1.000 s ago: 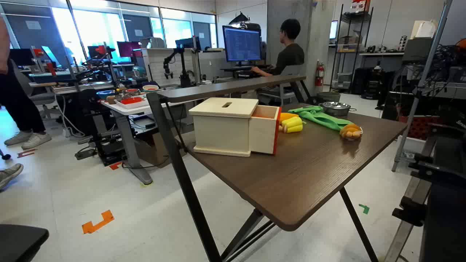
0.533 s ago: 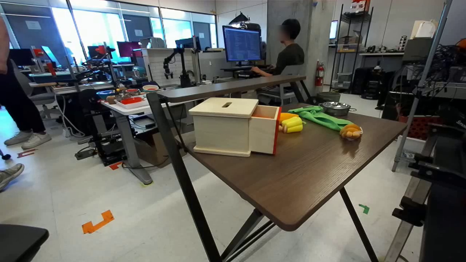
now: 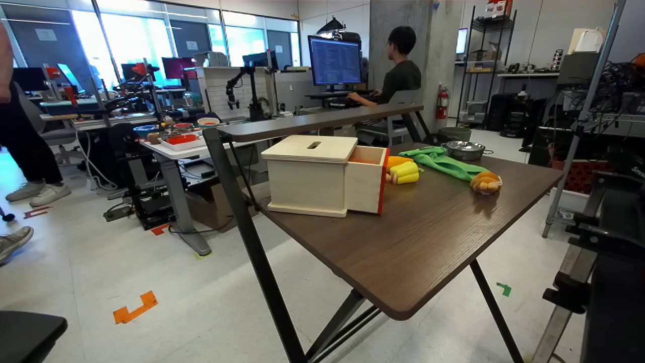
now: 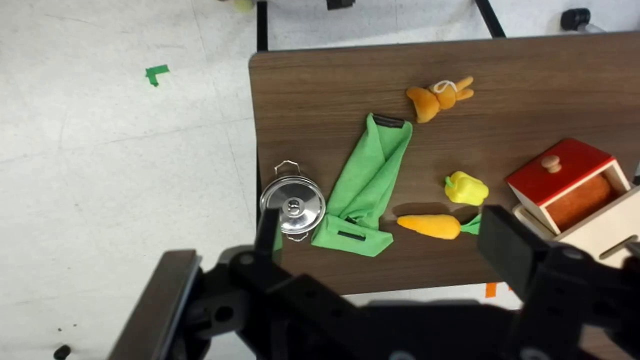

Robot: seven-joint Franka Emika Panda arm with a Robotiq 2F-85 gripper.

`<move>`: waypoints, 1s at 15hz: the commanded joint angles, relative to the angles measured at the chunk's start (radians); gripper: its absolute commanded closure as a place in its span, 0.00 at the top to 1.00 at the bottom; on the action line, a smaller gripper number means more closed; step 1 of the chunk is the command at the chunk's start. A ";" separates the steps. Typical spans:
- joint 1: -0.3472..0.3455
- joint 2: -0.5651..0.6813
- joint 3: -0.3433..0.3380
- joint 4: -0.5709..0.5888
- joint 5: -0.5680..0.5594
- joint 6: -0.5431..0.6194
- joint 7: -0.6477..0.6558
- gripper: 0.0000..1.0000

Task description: Move the carrot plush forward

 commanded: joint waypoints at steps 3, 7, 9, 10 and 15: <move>0.036 0.324 0.056 0.113 0.130 0.203 0.067 1.00; 0.033 0.581 0.111 0.232 0.199 0.354 0.248 1.00; 0.046 0.690 0.128 0.286 0.196 0.431 0.389 1.00; 0.055 0.734 0.131 0.309 0.187 0.466 0.450 1.00; 0.133 0.912 0.118 0.427 0.161 0.524 0.677 1.00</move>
